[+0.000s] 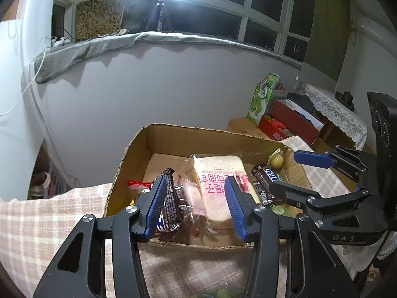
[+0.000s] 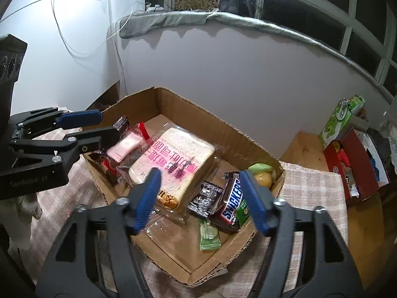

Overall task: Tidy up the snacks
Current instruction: 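Carry both wrappers into the box and open both tools, then move both tools back toward the remaining egg-shaped candy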

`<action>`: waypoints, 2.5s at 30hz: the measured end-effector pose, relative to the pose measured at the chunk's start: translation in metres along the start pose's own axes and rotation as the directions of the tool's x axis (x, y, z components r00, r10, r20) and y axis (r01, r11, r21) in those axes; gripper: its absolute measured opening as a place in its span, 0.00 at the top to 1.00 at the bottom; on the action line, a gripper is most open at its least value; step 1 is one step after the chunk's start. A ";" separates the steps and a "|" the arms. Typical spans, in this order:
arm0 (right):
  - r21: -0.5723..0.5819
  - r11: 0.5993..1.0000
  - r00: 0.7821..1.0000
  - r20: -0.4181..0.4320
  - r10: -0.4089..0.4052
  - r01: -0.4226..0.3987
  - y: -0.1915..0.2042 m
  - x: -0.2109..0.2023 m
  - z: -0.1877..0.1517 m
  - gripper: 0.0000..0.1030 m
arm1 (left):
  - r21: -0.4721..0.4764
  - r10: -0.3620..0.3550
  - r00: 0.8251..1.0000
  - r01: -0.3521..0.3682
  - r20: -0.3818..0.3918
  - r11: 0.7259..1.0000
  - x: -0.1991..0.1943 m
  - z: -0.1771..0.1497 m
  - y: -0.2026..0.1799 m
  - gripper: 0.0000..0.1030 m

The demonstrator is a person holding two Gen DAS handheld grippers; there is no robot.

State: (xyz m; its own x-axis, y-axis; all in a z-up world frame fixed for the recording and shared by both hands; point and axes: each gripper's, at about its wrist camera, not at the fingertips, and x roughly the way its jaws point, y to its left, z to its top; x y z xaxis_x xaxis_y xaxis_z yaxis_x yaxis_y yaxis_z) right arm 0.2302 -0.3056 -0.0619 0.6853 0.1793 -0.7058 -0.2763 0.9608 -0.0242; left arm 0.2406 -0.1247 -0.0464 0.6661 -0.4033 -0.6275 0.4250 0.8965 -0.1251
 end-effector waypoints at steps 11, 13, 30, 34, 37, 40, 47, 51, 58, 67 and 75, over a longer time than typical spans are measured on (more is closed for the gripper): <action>-0.008 1.000 1.000 -0.002 -0.003 0.003 0.006 -0.013 -0.004 0.30 | -0.003 0.005 1.000 -0.005 0.023 1.000 -0.013 -0.001 0.001 0.54; -0.010 1.000 1.000 0.002 -0.001 0.001 0.011 -0.018 -0.006 0.30 | -0.003 0.008 1.000 -0.008 0.024 1.000 -0.017 -0.004 0.003 0.54; -0.088 0.992 0.996 0.004 0.091 -0.090 0.073 -0.058 -0.036 0.30 | -0.140 0.027 0.998 -0.019 0.053 0.990 -0.073 -0.048 0.041 0.54; -0.085 0.990 0.993 -0.014 0.113 -0.114 0.077 -0.057 -0.047 0.30 | -0.120 0.011 1.000 -0.008 0.028 0.993 -0.074 -0.064 0.037 0.54; -0.069 0.989 0.991 -0.034 0.129 -0.132 0.077 -0.053 -0.055 0.30 | -0.097 -0.010 1.000 0.009 -0.008 0.995 -0.070 -0.078 0.031 0.54; -0.043 0.988 0.988 -0.057 0.147 -0.149 0.073 -0.045 -0.062 0.30 | -0.084 -0.025 0.999 0.022 -0.038 0.996 -0.067 -0.090 0.027 0.54; 0.010 0.982 0.978 -0.086 0.191 -0.191 0.068 -0.032 -0.077 0.30 | -0.048 -0.063 0.994 0.058 -0.092 0.997 -0.057 -0.103 0.014 0.54; 0.010 0.979 0.974 -0.101 0.201 -0.201 0.070 -0.028 -0.084 0.30 | -0.004 -0.065 0.992 0.065 -0.107 0.998 -0.054 -0.106 0.004 0.54; 0.033 0.978 0.971 -0.113 0.209 -0.206 0.065 -0.024 -0.087 0.30 | 0.037 -0.044 0.986 0.050 -0.163 0.998 -0.038 -0.116 -0.004 0.54; 0.026 0.975 0.967 -0.123 0.223 -0.222 0.069 -0.022 -0.087 0.37 | 0.048 -0.008 0.978 0.018 -0.208 0.999 -0.021 -0.119 -0.004 0.54; 0.019 0.972 0.961 -0.144 0.235 -0.234 0.074 -0.014 -0.087 0.43 | 0.019 -0.001 0.979 0.005 -0.206 1.000 -0.016 -0.115 0.003 0.54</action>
State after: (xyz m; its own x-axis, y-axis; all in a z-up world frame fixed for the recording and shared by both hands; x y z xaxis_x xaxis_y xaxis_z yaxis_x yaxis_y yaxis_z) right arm 0.1412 -0.2550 -0.1150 0.4971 0.3674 -0.7861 -0.4162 0.8959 0.1554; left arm 0.1608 -0.0946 -0.1248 0.5253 -0.3578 -0.7720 0.4396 0.8910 -0.1138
